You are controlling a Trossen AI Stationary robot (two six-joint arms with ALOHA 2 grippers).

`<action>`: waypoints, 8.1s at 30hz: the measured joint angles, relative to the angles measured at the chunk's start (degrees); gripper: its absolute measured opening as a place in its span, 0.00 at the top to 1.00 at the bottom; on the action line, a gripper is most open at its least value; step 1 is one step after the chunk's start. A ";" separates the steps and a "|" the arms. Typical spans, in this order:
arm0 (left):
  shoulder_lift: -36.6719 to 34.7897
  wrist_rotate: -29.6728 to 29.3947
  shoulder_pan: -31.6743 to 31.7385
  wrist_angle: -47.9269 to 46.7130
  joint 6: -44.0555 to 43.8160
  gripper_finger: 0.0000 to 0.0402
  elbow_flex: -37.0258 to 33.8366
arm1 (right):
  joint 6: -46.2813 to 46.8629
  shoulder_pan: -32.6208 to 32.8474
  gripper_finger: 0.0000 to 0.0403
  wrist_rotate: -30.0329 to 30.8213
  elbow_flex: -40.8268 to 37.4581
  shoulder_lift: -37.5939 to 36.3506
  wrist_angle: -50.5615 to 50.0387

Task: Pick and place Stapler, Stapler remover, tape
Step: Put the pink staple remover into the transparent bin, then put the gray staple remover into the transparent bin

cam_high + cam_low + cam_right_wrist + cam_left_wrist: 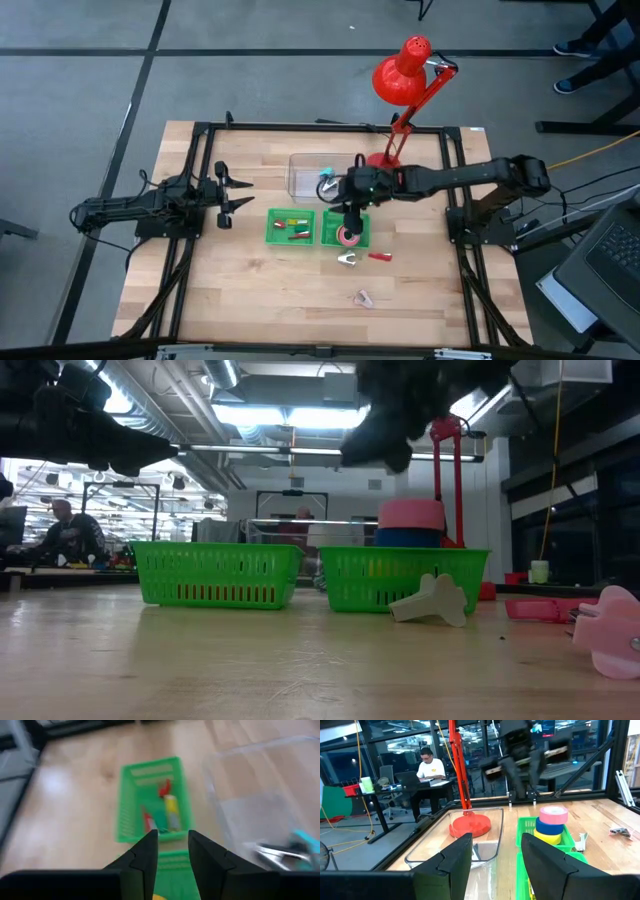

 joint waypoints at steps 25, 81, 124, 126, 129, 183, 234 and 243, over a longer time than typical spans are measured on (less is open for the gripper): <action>0.00 0.00 0.01 0.00 -0.02 0.58 0.00 | 34.20 27.65 0.73 7.09 2.80 5.39 0.66; 0.00 0.00 0.02 0.02 -0.02 0.58 0.02 | 39.39 44.89 0.46 19.45 2.52 21.46 -3.23; 0.00 0.00 0.02 0.00 -0.01 0.58 0.02 | 38.78 41.92 0.80 19.67 5.93 24.64 -7.17; 0.00 0.00 0.01 0.00 -0.02 0.58 0.02 | 39.13 41.85 0.87 19.65 5.93 24.65 -7.16; 0.00 0.00 0.02 0.00 -0.02 0.58 0.02 | 39.28 41.81 0.94 19.54 5.93 24.52 -7.18; 0.00 0.00 0.01 0.00 -0.02 0.58 0.02 | -11.57 11.84 0.93 3.86 25.08 14.45 -10.30; 0.00 0.00 0.00 0.00 -0.02 0.58 0.02 | -37.25 -17.60 0.84 -5.60 7.87 14.45 -10.53; 0.00 0.00 0.00 0.00 -0.02 0.58 0.02 | -35.95 -17.82 0.74 -5.56 7.90 14.45 -9.46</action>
